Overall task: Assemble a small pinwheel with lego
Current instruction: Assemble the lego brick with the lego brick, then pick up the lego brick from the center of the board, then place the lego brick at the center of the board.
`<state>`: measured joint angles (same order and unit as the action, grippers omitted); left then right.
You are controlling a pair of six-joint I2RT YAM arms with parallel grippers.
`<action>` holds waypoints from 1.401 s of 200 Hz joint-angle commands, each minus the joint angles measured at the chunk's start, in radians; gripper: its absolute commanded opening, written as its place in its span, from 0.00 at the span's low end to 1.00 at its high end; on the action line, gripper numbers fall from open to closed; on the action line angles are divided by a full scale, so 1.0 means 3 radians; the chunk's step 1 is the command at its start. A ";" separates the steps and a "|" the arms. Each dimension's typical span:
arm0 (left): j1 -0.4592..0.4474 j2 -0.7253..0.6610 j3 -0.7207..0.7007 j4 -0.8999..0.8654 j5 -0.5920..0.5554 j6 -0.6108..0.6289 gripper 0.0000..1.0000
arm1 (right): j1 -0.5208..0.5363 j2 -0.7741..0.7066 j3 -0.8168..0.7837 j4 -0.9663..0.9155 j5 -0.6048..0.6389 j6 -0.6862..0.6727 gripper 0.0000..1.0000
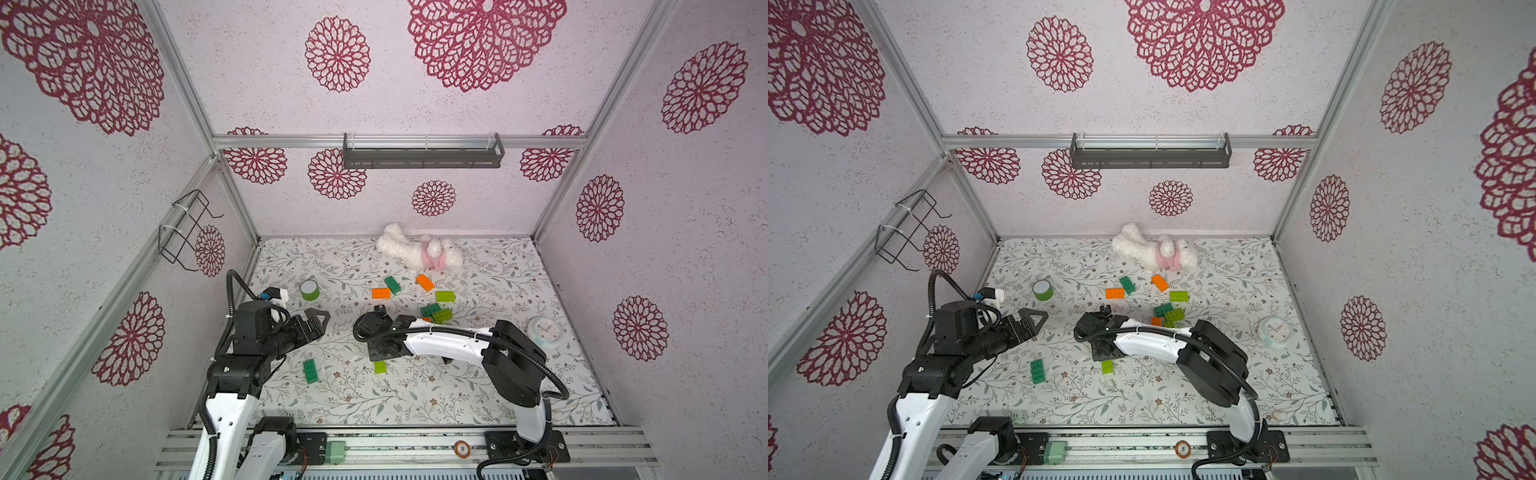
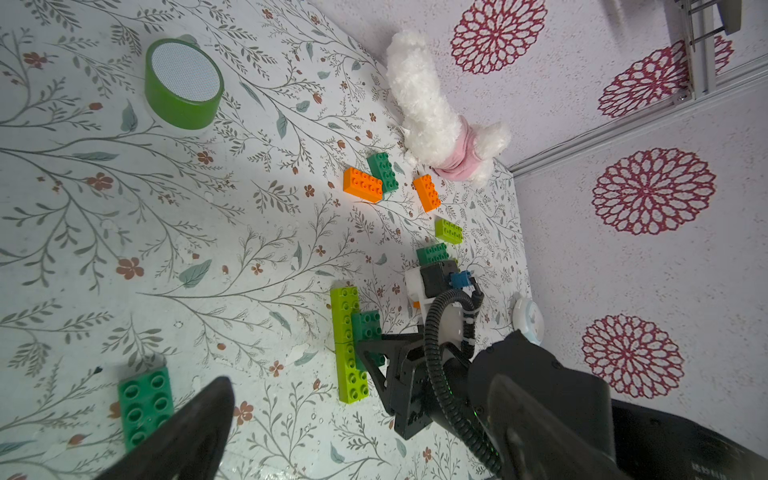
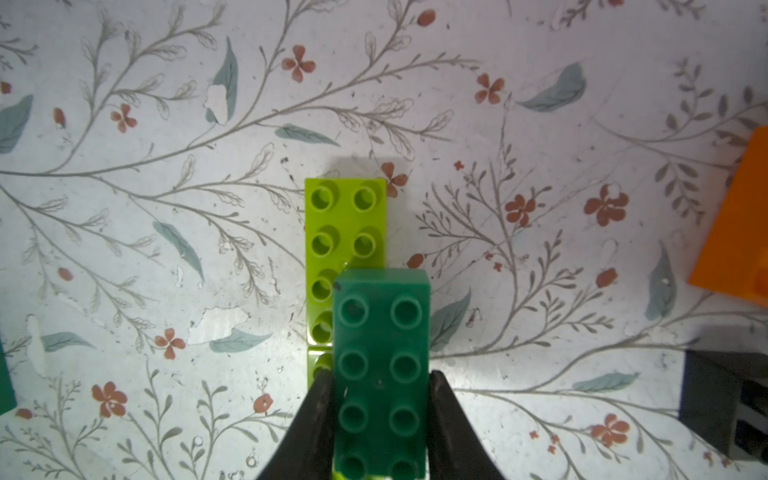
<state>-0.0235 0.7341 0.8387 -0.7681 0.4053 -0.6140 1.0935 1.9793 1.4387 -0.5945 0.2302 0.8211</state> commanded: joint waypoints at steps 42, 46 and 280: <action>0.0027 -0.0003 -0.0009 0.0042 -0.0031 0.0014 0.97 | -0.0060 0.0313 -0.0237 -0.0575 0.0007 -0.0114 0.14; 0.0027 -0.0003 -0.0008 0.0043 -0.0032 0.0021 0.97 | -0.0065 0.0300 -0.0230 -0.0566 0.0005 -0.0120 0.14; -0.0157 0.0250 0.0073 -0.0283 -0.0918 -0.0218 0.97 | -0.0484 -0.0613 -0.0707 0.0007 -0.0052 -0.0776 0.46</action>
<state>-0.0658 0.8120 0.8391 -0.8394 0.1642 -0.6689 0.9550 1.8305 1.2346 -0.5457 0.2249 0.6228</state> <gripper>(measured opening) 0.972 0.427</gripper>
